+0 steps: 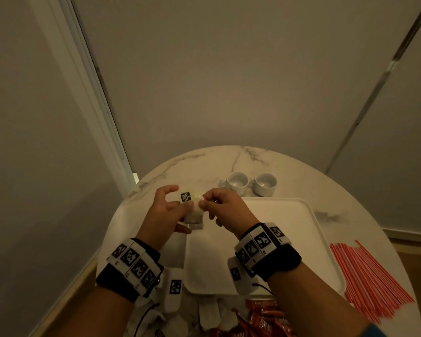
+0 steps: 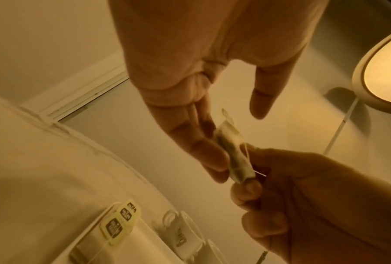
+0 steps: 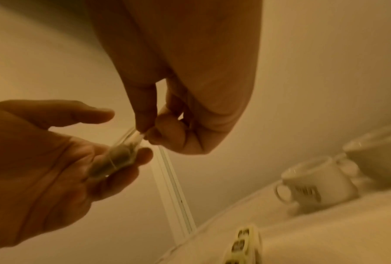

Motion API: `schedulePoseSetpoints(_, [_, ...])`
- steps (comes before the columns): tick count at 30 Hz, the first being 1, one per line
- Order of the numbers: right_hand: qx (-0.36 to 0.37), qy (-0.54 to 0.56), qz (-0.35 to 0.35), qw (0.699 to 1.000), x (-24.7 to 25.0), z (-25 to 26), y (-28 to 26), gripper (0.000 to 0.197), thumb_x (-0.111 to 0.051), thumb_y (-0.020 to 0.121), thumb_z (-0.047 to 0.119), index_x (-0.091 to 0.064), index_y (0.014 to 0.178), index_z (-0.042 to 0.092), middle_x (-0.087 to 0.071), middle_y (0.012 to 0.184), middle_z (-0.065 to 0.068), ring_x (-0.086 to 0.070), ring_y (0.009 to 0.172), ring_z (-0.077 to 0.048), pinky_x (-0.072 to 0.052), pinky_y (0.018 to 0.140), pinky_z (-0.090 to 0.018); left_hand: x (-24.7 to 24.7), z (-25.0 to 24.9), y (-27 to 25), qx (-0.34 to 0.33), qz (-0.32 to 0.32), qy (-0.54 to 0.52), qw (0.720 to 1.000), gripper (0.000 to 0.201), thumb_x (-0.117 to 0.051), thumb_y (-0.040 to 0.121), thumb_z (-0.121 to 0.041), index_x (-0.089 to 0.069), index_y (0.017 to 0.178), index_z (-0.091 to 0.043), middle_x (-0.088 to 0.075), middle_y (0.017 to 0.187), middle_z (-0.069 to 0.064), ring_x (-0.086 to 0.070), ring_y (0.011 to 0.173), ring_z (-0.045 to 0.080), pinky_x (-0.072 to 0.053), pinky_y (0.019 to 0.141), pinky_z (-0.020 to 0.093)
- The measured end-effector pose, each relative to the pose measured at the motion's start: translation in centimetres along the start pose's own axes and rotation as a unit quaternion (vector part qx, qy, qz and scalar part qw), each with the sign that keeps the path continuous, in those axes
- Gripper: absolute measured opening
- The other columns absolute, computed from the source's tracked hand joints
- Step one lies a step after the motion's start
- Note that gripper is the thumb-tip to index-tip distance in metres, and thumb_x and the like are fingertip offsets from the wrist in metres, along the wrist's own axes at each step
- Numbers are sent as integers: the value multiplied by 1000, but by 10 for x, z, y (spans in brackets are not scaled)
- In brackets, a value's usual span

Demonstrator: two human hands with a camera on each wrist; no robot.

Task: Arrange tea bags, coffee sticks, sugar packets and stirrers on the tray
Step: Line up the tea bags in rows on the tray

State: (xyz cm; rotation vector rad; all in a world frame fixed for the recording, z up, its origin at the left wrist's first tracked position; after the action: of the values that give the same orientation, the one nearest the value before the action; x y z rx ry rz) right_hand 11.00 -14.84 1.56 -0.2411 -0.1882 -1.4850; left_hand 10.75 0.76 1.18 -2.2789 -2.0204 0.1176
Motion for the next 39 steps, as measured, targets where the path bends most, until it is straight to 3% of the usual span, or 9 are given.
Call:
schedulePoseSetpoints(3, [10, -69, 23, 997, 7, 12, -6, 9, -62, 91, 16, -63, 82, 16, -56, 61, 6, -47, 42, 4, -36, 45, -8, 2, -10, -4, 3, 4, 22, 1000, 18, -51, 97, -23, -65, 106, -17, -71, 94, 12, -68, 79, 26, -54, 61, 36])
schedulePoseSetpoints(6, [14, -91, 34, 995, 11, 20, -12, 7, -60, 93, 17, -64, 87, 15, -56, 63, 5, -47, 42, 5, -36, 45, -8, 3, -18, -6, -38, 15, 99, 994, 20, -54, 95, -19, -74, 91, -18, -74, 86, 4, -69, 81, 23, -51, 63, 34])
schedulePoseSetpoints(11, [4, -24, 24, 999, 11, 29, -20, 9, -59, 91, 9, -67, 92, 4, -60, 68, -6, -54, 54, -9, -46, 46, -22, -1, -27, -14, -84, 15, 135, 987, 16, -61, 91, -16, -75, 86, -22, -74, 80, -1, -67, 72, 10, -51, 58, 23])
schedulePoseSetpoints(18, [40, 33, -24, 998, 14, 39, -29, 14, -62, 86, 3, -53, 89, 13, -60, 85, -12, -62, 60, -15, -56, 56, -33, -5, -29, -20, -92, -40, 46, 994, 21, -60, 91, -10, -75, 80, -19, -73, 81, 11, -66, 72, 22, -53, 55, 29])
schedulePoseSetpoints(21, [48, -22, -28, 998, 13, 40, -34, 10, -68, 83, 7, -60, 85, 11, -66, 79, -7, -64, 57, -13, -56, 60, -28, -11, -29, -22, -60, -29, -33, 997, 22, -54, 94, -7, -75, 87, -11, -72, 85, 17, -69, 72, 24, -56, 56, 31])
schedulePoseSetpoints(24, [74, -96, -70, 990, 12, 41, -35, 15, -73, 80, 13, -59, 78, 18, -64, 80, -3, -64, 60, -12, -50, 58, -19, -17, -29, -25, -54, -14, -72, 996, 20, -54, 94, -8, -73, 93, -5, -72, 87, 20, -70, 75, 29, -59, 65, 37])
schedulePoseSetpoints(29, [98, -153, -105, 978, 9, 41, -35, 27, -73, 79, 15, -51, 69, 28, -57, 77, 0, -55, 69, -15, -45, 64, -27, -22, -31, -25, -64, -15, -67, 996, 11, -62, 89, -7, -73, 89, -4, -70, 85, 21, -69, 73, 27, -59, 65, 35])
schedulePoseSetpoints(33, [77, -158, -141, 974, 13, 38, -35, 20, -76, 77, 24, -57, 73, 23, -56, 81, 3, -51, 66, -8, -38, 62, -19, -22, -29, -23, -61, -28, -95, 993, 12, -58, 91, -4, -70, 90, -1, -71, 84, 17, -70, 72, 26, -60, 67, 37])
schedulePoseSetpoints(39, [104, -236, -143, 956, 10, 36, -36, 9, -68, 84, 25, -63, 77, 23, -52, 89, 10, -48, 70, -5, -39, 66, -19, -23, -20, -23, -30, -22, -120, 992, 16, -56, 93, -7, -70, 96, 0, -68, 92, 30, -70, 81, 31, -60, 68, 34])
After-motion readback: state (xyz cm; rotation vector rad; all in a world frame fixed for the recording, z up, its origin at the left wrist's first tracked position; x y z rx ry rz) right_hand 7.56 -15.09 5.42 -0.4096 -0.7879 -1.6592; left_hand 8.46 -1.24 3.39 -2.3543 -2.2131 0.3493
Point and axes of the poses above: each hand's wrist, its own y-axis towards the middle knuckle, its own x-axis out of the back of the hand, z = x × y, the point moved 5 cm from there along y, towards the middle knuckle
